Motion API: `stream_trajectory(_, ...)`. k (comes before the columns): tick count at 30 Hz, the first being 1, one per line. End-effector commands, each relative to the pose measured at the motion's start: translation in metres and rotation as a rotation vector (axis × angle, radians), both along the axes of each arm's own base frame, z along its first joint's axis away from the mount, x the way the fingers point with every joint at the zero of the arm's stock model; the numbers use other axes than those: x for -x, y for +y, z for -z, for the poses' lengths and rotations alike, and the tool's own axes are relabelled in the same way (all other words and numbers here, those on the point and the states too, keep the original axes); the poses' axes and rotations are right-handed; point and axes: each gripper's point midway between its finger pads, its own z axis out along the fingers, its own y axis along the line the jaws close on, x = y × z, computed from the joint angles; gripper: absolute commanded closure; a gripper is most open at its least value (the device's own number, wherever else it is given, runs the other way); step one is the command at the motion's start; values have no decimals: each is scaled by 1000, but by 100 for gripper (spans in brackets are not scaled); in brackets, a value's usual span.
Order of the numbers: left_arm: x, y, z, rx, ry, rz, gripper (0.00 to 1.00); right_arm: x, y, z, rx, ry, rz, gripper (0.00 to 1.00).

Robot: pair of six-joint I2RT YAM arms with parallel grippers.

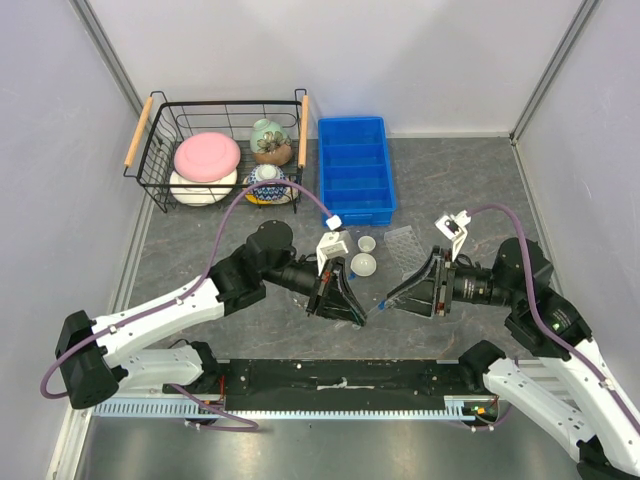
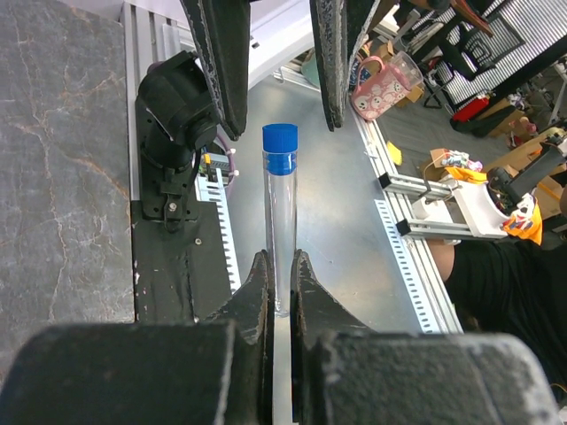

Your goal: Organize the chemistry lab equipment

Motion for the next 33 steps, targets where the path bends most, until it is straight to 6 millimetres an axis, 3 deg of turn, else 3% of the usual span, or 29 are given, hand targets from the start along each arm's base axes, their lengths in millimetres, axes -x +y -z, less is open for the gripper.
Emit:
stream_trajectory(1, 1, 3, -13, 43, 1, 22, 98, 0, 4, -9, -34, -26, -22, 54)
stream_trajectory(26, -12, 3, -9, 42, 16, 15, 98, -9, 16, 1, -21, -3, -35, 60)
stream_trajectory(33, -14, 4, -7, 39, 19, 10, 98, -11, 19, 1, -20, -6, -34, 71)
